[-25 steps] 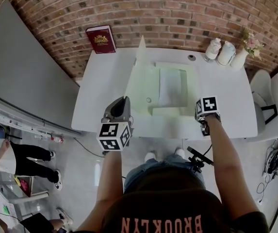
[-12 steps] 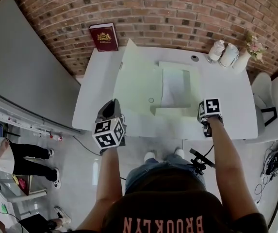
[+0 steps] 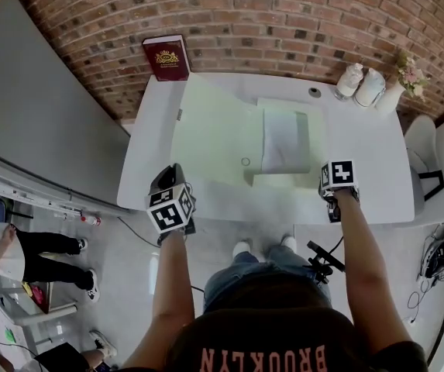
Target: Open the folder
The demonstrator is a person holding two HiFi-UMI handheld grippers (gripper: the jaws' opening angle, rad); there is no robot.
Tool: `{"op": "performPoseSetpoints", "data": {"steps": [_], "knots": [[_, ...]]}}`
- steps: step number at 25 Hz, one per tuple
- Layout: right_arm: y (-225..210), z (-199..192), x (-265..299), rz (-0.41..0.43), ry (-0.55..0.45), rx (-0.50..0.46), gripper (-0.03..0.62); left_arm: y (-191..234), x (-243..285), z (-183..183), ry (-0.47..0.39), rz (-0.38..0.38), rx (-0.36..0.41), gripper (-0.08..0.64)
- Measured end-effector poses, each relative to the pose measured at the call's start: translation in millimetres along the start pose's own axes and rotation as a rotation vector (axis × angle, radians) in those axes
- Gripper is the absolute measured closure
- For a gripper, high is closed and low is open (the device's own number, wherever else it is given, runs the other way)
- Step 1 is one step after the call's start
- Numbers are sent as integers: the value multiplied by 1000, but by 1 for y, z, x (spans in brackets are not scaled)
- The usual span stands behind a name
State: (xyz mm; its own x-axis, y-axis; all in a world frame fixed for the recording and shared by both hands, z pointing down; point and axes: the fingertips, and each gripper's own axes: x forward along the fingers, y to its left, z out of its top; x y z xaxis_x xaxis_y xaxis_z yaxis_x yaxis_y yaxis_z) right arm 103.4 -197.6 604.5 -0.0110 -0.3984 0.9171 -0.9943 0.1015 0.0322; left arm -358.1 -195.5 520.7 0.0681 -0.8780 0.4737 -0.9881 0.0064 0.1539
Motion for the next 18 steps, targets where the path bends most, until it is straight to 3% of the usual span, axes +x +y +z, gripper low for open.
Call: {"op": "performPoseSetpoints", "data": {"steps": [5,9,18], "knots": [[-7,9,-10,-120,-64,30,589,17,12,-15,54,23,-19,532],[4,28,-22,-104,-127,45,589,30,21,-28,101,34,-34,526],[65,62,-23,-26,-196,-50,589,50,42,-56,185,58,-53,508]]}}
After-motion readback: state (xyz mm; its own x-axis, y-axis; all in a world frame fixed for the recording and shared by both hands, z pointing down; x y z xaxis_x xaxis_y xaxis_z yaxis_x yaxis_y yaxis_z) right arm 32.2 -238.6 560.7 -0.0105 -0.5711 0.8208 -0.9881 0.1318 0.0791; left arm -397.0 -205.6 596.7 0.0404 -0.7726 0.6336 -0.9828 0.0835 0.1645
